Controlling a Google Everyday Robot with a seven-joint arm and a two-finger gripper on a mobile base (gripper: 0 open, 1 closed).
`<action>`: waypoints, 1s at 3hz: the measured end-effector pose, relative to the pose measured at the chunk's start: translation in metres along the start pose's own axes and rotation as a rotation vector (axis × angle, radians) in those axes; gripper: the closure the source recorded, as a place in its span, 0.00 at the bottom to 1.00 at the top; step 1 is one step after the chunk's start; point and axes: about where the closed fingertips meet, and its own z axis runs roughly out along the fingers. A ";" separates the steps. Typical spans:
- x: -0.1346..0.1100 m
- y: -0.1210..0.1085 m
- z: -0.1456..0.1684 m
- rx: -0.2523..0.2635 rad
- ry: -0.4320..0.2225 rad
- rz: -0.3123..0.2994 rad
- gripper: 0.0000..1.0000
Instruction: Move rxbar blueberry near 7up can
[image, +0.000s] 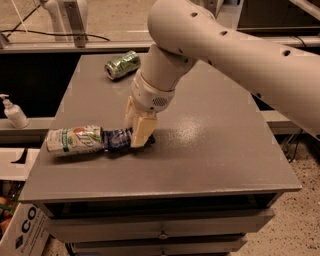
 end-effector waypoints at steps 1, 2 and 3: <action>-0.002 -0.001 0.005 -0.011 -0.007 -0.002 0.58; -0.004 0.000 0.007 -0.022 -0.005 -0.004 0.36; -0.007 0.001 0.005 -0.028 -0.002 -0.007 0.12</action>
Offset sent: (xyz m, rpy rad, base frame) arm -0.0029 0.0071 -0.0042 -0.0081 0.0277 0.0173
